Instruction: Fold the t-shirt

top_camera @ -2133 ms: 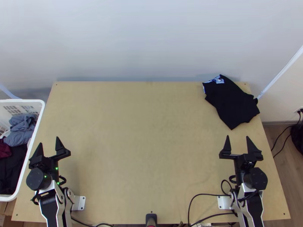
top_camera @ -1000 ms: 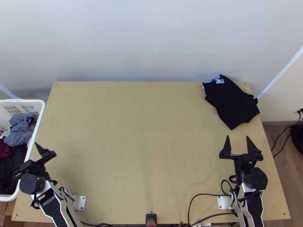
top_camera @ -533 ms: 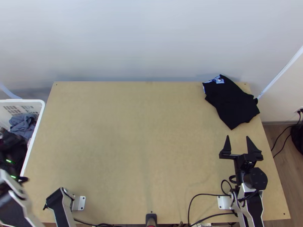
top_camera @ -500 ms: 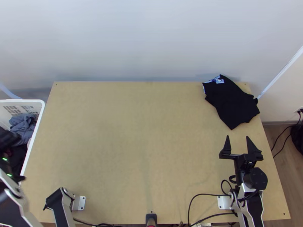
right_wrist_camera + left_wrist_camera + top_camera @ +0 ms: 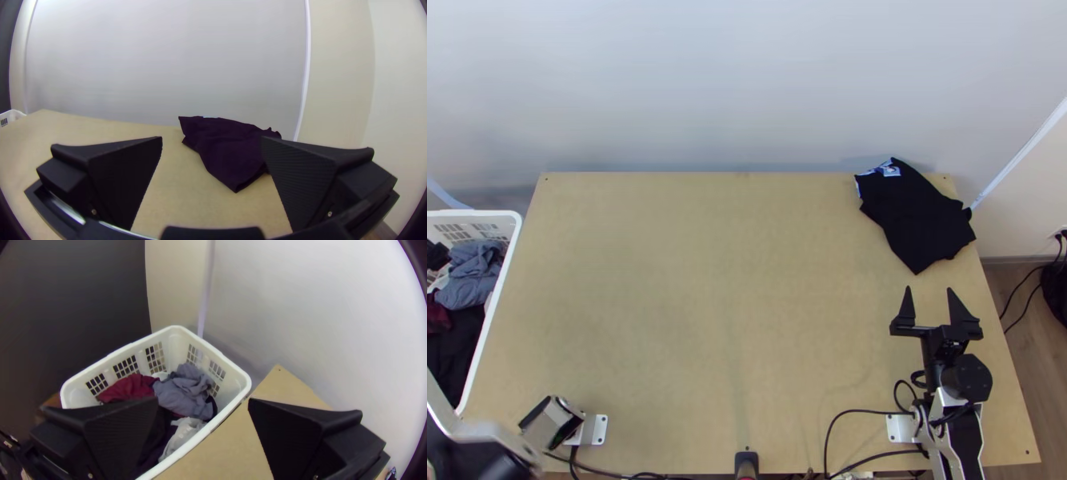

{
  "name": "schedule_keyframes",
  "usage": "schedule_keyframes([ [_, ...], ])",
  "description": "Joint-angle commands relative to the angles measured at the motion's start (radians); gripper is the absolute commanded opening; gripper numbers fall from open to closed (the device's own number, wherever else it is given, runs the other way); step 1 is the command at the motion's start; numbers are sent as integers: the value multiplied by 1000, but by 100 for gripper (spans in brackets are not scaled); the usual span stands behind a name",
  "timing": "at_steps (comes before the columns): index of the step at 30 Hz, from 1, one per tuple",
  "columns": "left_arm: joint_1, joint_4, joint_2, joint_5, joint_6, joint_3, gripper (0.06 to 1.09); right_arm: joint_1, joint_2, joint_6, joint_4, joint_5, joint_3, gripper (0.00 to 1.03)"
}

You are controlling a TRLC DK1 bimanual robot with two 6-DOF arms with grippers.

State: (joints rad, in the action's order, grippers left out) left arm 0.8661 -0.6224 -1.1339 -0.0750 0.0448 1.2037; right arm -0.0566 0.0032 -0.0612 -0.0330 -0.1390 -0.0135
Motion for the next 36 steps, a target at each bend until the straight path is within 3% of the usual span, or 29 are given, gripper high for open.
schedule_keyframes([
  [1, 30, -3, -150, -22, -6, 74, 103, 4, -5, -17, 15, -2, 9, 99],
  [18, 143, 12, -942, -22, -60, 542, 103, 4, -5, -17, 15, -2, 9, 99],
  [36, 149, 72, -1368, 9, -106, 800, 103, 4, -3, -17, 15, -1, 9, 99],
])
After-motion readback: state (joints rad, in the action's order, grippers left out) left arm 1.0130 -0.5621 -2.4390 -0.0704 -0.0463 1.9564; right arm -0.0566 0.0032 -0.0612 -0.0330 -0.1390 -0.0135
